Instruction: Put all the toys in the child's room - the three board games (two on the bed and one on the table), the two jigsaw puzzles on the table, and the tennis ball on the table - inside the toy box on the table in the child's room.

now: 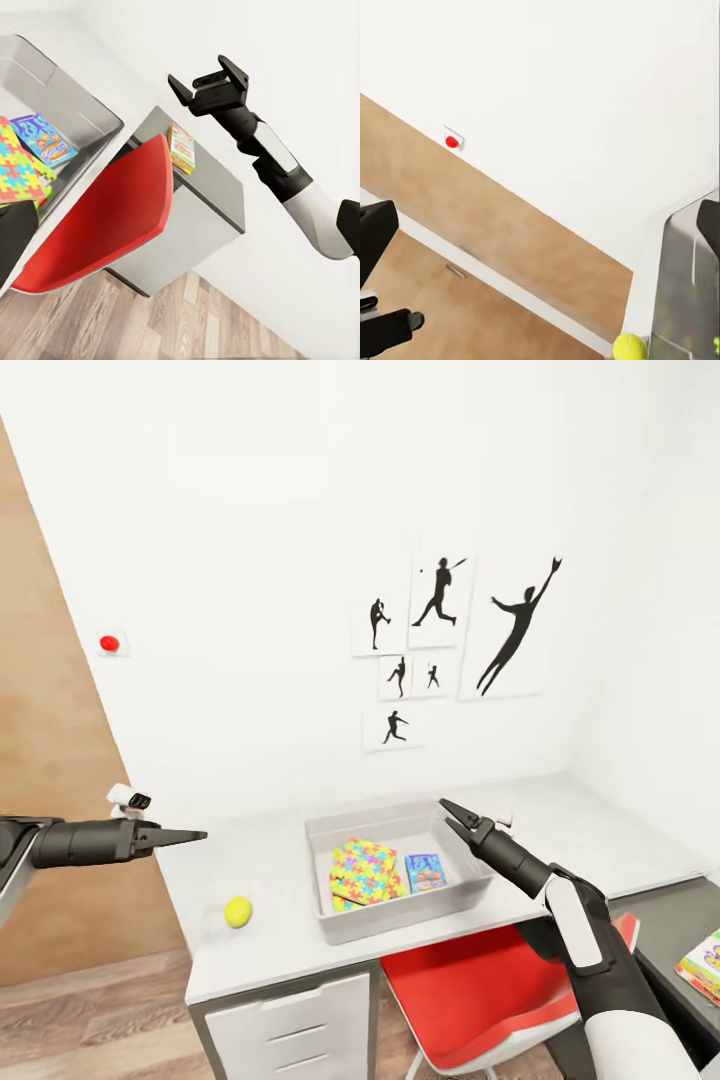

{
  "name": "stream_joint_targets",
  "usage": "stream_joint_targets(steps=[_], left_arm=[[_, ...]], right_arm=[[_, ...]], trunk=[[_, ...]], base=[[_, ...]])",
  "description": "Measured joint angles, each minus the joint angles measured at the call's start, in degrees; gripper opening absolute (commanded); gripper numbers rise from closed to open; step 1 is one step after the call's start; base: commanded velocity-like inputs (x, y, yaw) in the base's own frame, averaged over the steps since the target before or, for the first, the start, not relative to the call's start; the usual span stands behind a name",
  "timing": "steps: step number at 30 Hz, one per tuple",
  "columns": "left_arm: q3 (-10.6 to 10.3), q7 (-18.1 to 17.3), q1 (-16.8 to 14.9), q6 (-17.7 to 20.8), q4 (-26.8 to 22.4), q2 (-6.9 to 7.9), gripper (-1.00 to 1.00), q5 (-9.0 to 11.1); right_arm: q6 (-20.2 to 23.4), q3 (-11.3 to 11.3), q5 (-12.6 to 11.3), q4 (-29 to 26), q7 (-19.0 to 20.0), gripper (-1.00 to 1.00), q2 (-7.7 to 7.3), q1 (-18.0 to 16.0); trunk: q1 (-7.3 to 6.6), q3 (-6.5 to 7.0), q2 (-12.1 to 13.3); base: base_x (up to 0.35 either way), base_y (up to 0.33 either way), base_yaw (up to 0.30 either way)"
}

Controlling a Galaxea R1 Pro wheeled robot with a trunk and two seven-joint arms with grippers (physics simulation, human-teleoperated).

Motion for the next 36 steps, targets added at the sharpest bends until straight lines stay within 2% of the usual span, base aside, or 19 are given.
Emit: stream_joint_targets(steps=[26,36], left_arm=[[-0.09,0.0,0.0,-0.18,0.06,-0.43,1.0,-0.35],[-0.08,0.0,0.0,-0.19,0.06,-0.44,1.0,-0.45]], right_arm=[[-0.08,-0.11,-0.01,0.11,0.1,1.0,-0.01,0.0],[-0.08,-0.83,-0.01,0.13,0.1,1.0,-0.01,0.0]], trunk=[[0.0,0.0,0.0],[0.0,0.0,0.0]], base=[[0.0,0.0,-0.277],[0.0,0.0,-0.28]])
